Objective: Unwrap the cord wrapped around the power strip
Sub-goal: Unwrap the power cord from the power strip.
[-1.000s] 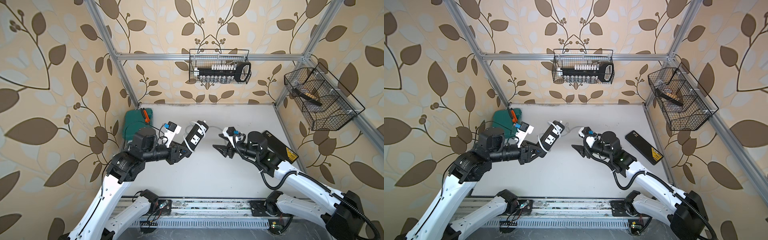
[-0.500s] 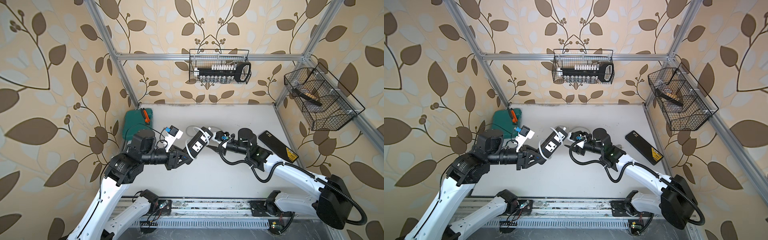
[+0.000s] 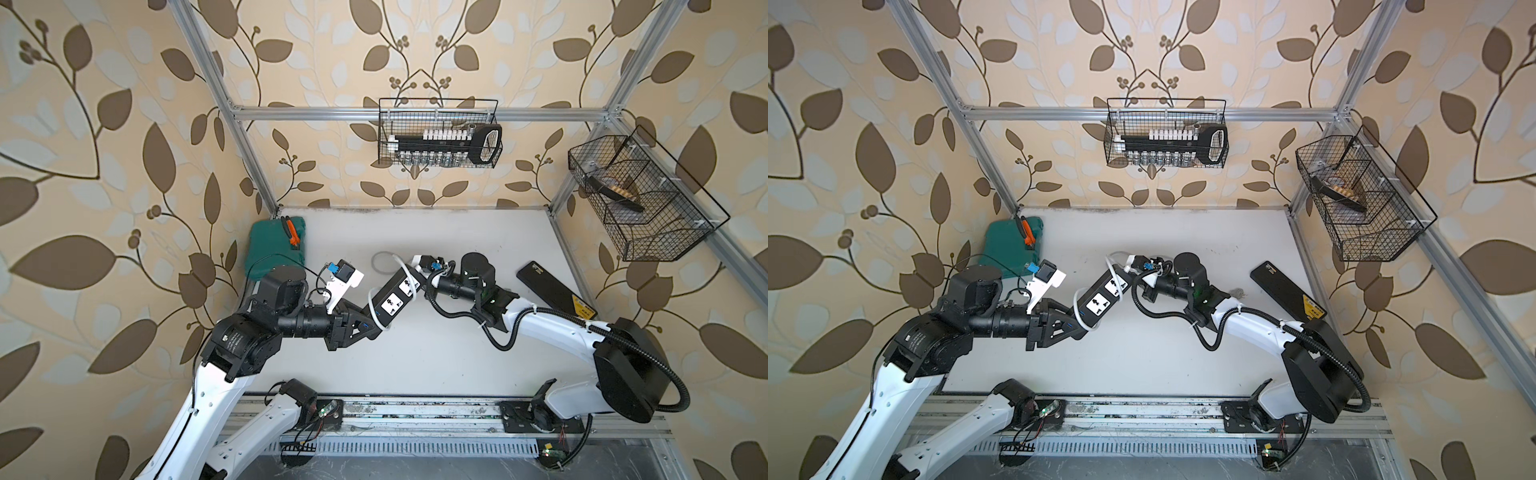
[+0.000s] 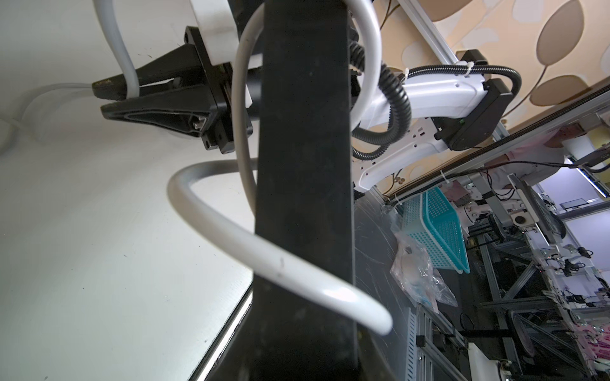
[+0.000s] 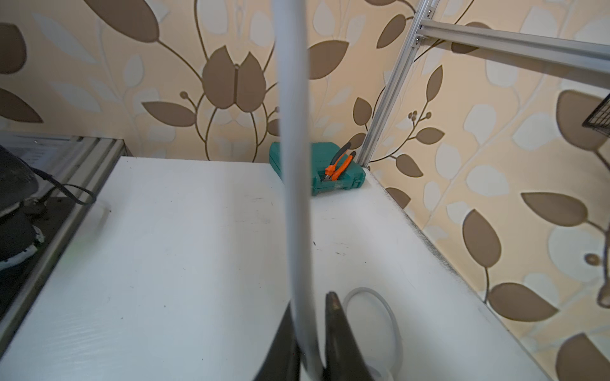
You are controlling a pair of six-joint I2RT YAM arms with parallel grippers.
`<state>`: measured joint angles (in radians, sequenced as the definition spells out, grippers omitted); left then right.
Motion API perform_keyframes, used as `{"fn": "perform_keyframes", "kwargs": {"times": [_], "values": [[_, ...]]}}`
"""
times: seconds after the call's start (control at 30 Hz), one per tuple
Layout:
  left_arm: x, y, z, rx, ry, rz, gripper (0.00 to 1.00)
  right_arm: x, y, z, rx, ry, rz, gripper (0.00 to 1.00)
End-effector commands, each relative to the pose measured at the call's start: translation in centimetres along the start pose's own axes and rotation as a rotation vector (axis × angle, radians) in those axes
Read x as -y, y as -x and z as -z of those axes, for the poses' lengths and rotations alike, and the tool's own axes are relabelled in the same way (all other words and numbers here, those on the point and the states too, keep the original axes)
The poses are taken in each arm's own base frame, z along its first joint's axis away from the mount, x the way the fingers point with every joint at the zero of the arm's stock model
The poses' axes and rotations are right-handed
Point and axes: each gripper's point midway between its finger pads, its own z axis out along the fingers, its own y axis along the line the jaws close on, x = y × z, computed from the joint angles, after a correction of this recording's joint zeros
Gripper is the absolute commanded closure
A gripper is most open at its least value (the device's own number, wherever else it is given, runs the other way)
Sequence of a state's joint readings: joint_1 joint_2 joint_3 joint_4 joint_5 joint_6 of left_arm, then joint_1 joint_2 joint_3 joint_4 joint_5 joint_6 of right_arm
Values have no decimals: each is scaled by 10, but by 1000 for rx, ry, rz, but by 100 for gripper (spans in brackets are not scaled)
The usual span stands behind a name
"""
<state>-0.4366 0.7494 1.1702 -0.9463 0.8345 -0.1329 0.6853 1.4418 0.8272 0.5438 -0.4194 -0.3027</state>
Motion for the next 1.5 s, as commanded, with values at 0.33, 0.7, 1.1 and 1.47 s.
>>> {"fn": "perform_keyframes", "kwargs": {"times": [0.33,0.7,1.1,1.47], "values": [[-22,6,-1,81,91,25,100,51,84,43,52,-205,43,100],[-28,60,10,264,180,11,100,2,-72,92,-257,-367,-7,98],[-43,70,0,257,213,0,100,-66,-83,99,-340,-181,-253,28],[-38,56,-16,193,114,-25,100,-55,-7,137,-225,-205,-367,23]]}}
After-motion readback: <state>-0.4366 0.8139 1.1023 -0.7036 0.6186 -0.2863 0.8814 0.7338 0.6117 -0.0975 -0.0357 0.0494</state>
